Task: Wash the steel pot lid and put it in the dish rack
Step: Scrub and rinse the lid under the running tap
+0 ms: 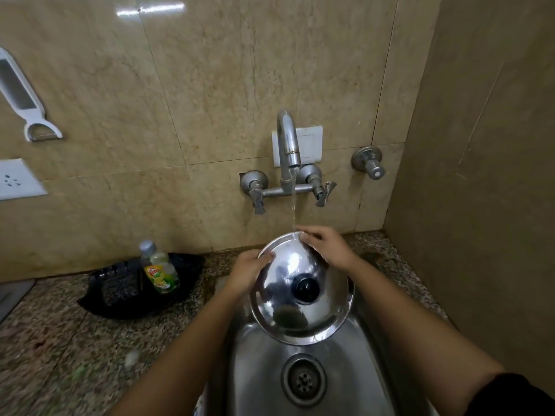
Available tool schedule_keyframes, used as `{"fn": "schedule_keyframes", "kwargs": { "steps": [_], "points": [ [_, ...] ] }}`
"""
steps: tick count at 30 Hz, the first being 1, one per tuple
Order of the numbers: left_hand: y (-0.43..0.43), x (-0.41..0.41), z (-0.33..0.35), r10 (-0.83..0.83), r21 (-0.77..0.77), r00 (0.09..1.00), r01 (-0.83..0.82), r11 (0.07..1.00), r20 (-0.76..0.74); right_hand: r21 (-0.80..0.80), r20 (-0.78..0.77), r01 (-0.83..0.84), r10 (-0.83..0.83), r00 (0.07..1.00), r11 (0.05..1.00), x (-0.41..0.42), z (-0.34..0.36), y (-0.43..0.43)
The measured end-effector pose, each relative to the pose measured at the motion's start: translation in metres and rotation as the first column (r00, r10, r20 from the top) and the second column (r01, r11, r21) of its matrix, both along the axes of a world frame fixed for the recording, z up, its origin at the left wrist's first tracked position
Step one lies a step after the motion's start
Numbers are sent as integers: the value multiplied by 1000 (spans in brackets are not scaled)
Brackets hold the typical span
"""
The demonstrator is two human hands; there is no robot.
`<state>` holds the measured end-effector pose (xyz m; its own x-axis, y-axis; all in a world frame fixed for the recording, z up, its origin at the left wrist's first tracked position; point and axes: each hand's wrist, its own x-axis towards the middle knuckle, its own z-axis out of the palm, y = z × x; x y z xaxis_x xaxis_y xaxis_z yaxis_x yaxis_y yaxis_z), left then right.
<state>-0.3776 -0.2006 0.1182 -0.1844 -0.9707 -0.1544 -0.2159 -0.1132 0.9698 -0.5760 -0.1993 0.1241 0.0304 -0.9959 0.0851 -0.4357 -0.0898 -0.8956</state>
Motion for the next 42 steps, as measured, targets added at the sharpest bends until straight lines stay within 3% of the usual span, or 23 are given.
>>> {"fn": "schedule_keyframes", "kwargs": {
  "steps": [2, 4, 7, 9, 11, 13, 15, 18, 20, 23, 26, 29, 32, 35, 38, 42],
  "points": [
    [-5, -3, 8, -110, -35, 990, 114, 993, 92, 44, -121, -83, 88, 989, 996, 14, 2, -3],
    [-4, -7, 12, -49, -59, 995, 54, 997, 88, 42, -76, -54, 57, 995, 998, 19, 7, -5],
    [-7, 1, 0, 148, 5, 983, -148, 989, -107, 14, 108, 120, -121, 987, 993, 5, 12, -3],
    [-7, 9, -6, 180, 98, 958, -161, 982, -224, -21, 136, 224, -219, 966, 974, -6, 7, -1],
    [-10, 9, -5, 84, 104, 981, -66, 992, -175, -9, 76, 178, -176, 981, 984, -2, 6, -1],
    [-11, 0, 3, -11, 46, 999, 13, 999, -53, 33, -89, 37, -34, 995, 999, 13, 6, -1],
    [-10, -9, 9, -31, -25, 999, 31, 999, 18, 21, -164, -43, 46, 985, 999, 25, 6, -1],
    [-8, -7, -1, 106, -72, 994, -109, 991, -36, 4, -31, 65, -65, 997, 998, 17, 5, 1],
    [-8, 2, -13, 243, 43, 955, -239, 970, -173, 35, 129, 227, -229, 965, 973, 0, -2, 3],
    [-13, 13, -15, 191, 119, 969, -173, 978, -158, 33, 245, 343, -340, 908, 939, -11, -10, 1],
    [-19, 5, -6, 48, 56, 998, -46, 997, -33, -8, 112, 235, -233, 966, 972, -2, -7, -4],
    [-19, -4, 1, 70, -24, 995, -69, 997, 67, 9, -26, 109, -109, 994, 994, 12, 1, -4],
    [-15, -5, -6, 156, -25, 988, -156, 987, -20, -28, 36, 160, -159, 987, 987, 13, 1, -1],
    [-11, 3, -19, 292, 82, 944, -282, 956, -153, -90, 38, 288, -286, 957, 953, -1, -12, 10],
    [-11, 17, -31, 428, 166, 875, -398, 902, -228, -198, -185, 291, -328, 926, 936, -17, -31, 30],
    [-10, 26, -42, 553, 307, 802, -480, 822, -227, -313, -503, 23, -186, 844, 949, -22, -45, 53]
  ]
}}
